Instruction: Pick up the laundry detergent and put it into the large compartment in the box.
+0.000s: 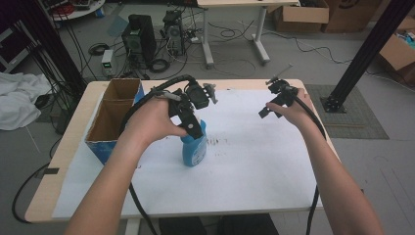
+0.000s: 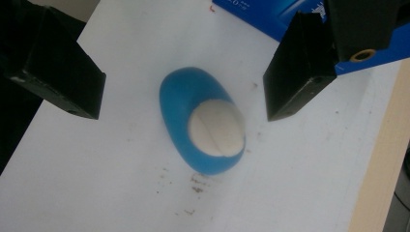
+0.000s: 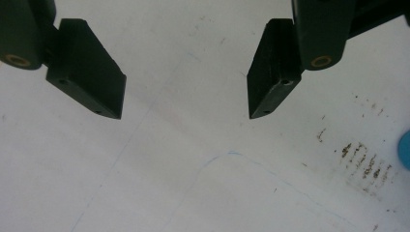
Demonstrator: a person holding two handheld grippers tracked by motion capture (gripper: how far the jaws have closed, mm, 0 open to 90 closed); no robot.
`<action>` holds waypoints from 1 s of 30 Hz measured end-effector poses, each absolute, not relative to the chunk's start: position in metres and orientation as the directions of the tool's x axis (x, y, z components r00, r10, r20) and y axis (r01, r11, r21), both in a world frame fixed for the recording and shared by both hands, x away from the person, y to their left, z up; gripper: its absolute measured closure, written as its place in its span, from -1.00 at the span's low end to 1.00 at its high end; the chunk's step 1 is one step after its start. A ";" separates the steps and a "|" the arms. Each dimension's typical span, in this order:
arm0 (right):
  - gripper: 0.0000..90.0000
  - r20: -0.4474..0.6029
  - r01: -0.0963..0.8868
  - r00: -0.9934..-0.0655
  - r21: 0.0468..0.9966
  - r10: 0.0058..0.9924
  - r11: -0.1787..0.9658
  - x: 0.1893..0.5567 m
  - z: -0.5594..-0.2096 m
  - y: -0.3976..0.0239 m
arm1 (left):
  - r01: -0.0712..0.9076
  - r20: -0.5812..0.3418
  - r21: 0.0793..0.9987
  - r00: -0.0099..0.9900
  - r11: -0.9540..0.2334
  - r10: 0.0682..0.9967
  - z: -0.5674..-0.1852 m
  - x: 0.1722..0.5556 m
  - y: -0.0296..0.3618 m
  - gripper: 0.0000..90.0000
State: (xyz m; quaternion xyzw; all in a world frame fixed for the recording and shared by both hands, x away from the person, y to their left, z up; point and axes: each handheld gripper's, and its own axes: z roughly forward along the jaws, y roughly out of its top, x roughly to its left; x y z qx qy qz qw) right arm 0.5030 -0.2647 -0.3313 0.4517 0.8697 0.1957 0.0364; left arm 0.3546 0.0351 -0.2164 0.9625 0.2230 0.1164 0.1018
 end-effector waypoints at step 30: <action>-0.33 0.116 0.772 -0.592 0.368 0.798 0.519 0.503 -0.338 -0.269 | 0.495 0.121 0.212 0.842 -0.843 0.525 -0.262 0.385 0.031 -0.65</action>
